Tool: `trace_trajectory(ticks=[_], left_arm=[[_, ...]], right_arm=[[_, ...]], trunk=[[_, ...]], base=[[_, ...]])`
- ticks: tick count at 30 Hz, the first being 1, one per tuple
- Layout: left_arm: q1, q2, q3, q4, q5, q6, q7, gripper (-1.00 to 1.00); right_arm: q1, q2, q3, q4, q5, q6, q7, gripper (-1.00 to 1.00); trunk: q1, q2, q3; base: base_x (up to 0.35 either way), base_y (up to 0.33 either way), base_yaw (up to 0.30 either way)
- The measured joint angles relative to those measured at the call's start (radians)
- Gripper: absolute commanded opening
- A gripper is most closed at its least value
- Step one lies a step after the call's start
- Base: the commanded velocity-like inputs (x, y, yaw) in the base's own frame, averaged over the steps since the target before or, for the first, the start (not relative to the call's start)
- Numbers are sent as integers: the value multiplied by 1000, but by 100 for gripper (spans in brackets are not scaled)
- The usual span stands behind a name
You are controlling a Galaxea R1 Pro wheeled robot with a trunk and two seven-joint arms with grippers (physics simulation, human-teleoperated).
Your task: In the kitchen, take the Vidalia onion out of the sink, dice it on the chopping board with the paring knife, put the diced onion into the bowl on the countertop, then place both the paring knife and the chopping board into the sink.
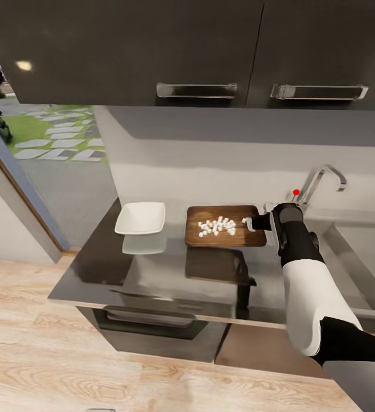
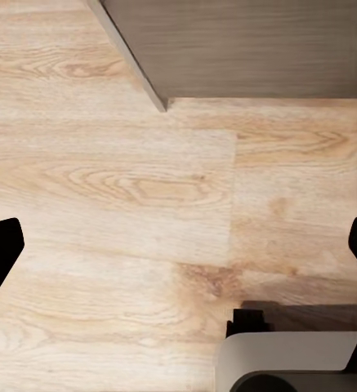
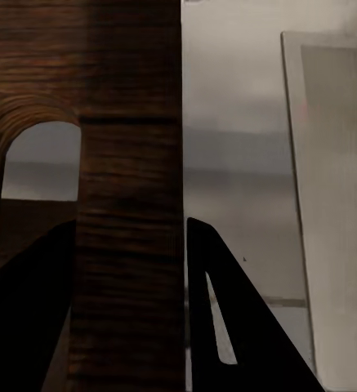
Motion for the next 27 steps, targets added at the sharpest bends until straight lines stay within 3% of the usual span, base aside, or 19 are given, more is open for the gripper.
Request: trace_trajectory(ticks=[4, 13, 27], left_arm=[[0, 0, 0, 0, 0, 0, 0, 100], [0, 0, 0, 0, 0, -1, 0, 100], [0, 0, 0, 0, 0, -1, 1, 100]], right_arm=[[0, 0, 0, 0, 5, 0, 0, -100], [0, 0, 1, 0, 0, 0, 0, -100], [0, 0, 1, 0, 2, -1, 0, -100]], trunk=[[0, 0, 6], [0, 0, 20], [0, 0, 42]], base=[[0, -224, 0], [0, -20, 0], [0, 256, 0]])
